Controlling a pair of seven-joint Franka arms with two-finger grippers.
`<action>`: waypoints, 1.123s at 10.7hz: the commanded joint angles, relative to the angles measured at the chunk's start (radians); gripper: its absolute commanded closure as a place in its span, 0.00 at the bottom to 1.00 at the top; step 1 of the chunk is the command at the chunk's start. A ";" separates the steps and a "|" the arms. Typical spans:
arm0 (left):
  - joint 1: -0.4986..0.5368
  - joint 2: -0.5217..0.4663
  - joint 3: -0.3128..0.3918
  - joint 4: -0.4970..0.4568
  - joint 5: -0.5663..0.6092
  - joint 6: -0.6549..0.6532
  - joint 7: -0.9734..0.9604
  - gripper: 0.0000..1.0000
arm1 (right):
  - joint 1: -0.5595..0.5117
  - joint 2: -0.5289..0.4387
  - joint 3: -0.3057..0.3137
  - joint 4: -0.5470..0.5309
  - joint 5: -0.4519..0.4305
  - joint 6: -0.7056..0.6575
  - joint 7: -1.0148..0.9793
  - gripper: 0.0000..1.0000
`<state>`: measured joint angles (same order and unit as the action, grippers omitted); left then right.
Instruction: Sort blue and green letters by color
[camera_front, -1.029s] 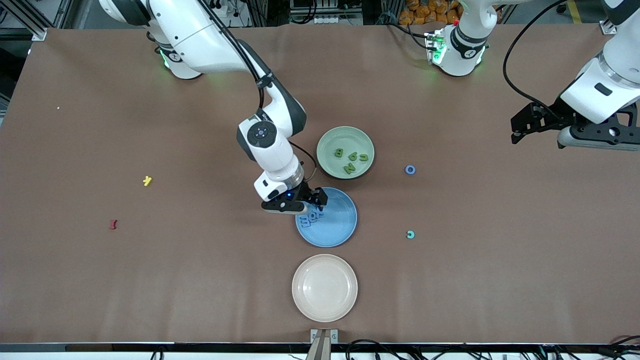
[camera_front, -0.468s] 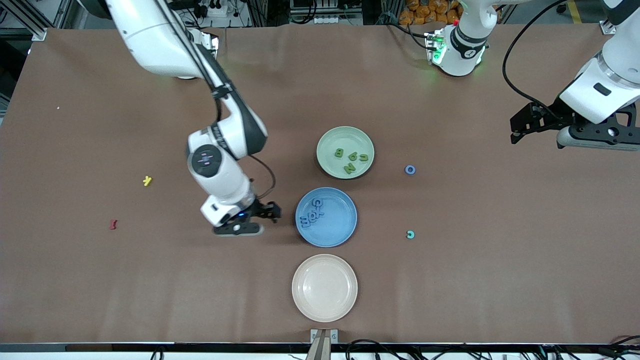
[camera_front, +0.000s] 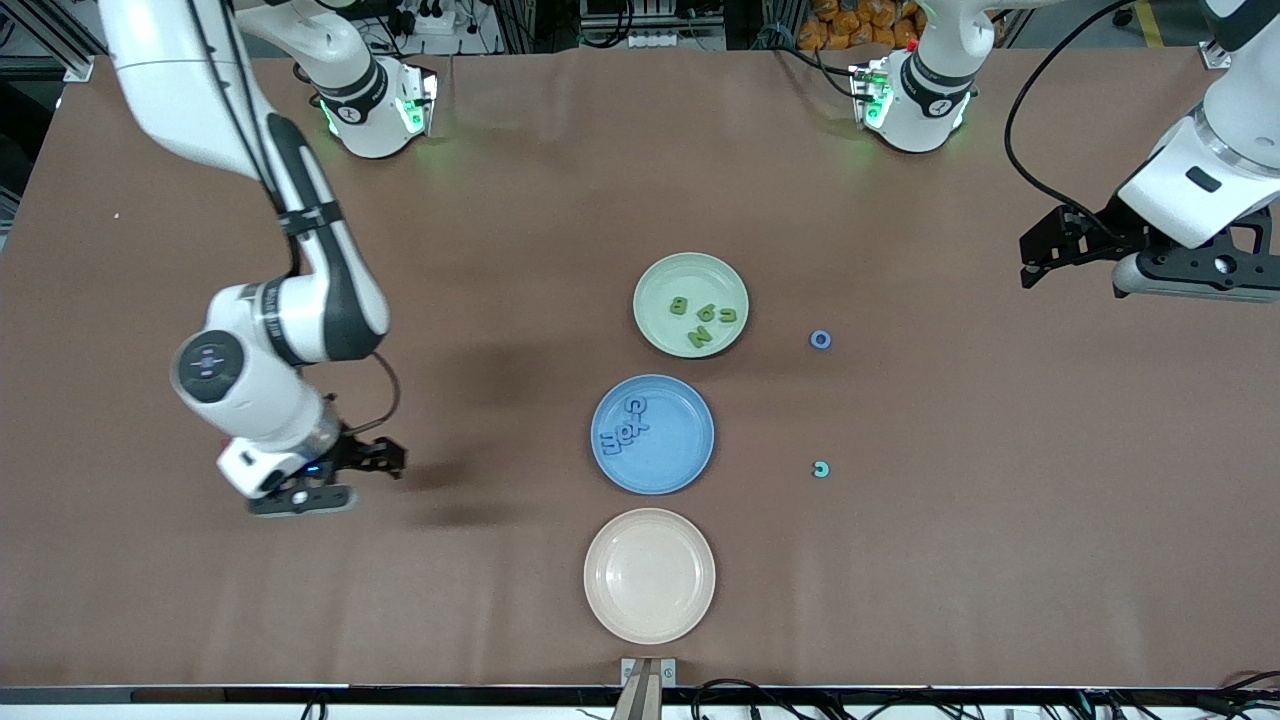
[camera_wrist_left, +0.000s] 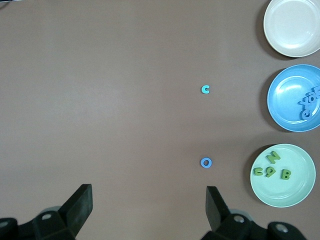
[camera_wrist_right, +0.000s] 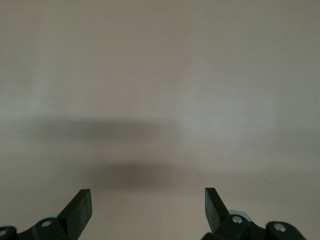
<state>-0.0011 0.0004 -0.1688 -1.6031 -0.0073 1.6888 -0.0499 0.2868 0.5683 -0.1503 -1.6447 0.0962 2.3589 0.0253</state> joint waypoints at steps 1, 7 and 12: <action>0.003 0.004 0.000 0.012 -0.005 -0.001 0.025 0.00 | -0.098 -0.062 -0.006 -0.030 -0.009 -0.006 -0.144 0.00; 0.003 0.004 0.000 0.012 -0.006 -0.001 0.025 0.00 | -0.219 -0.275 -0.006 -0.037 -0.009 -0.200 -0.268 0.00; 0.004 0.004 0.000 0.012 -0.008 -0.001 0.027 0.00 | -0.230 -0.491 0.001 -0.027 -0.096 -0.484 -0.069 0.00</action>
<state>-0.0008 0.0040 -0.1686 -1.5997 -0.0073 1.6893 -0.0498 0.0697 0.1726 -0.1721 -1.6409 0.0587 1.9570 -0.1567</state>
